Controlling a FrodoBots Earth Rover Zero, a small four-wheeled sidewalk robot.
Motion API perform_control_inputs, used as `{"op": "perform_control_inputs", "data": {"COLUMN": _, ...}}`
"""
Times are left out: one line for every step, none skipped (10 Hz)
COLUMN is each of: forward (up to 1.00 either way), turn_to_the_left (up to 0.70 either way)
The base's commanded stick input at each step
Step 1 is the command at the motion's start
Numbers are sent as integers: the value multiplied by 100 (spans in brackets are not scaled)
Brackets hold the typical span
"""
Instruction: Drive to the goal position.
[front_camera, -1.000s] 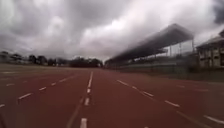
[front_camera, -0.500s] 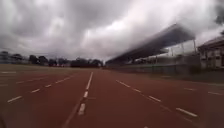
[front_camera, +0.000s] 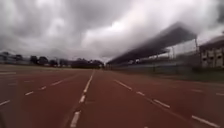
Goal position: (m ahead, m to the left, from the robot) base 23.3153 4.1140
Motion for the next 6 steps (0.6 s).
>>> {"op": "perform_control_inputs", "data": {"forward": 70, "turn_to_the_left": 0}}
{"op": "perform_control_inputs", "data": {"forward": 70, "turn_to_the_left": 0}}
{"op": "perform_control_inputs", "data": {"forward": 70, "turn_to_the_left": 0}}
{"op": "perform_control_inputs", "data": {"forward": 70, "turn_to_the_left": 0}}
{"op": "perform_control_inputs", "data": {"forward": 70, "turn_to_the_left": 0}}
{"op": "perform_control_inputs", "data": {"forward": 70, "turn_to_the_left": 0}}
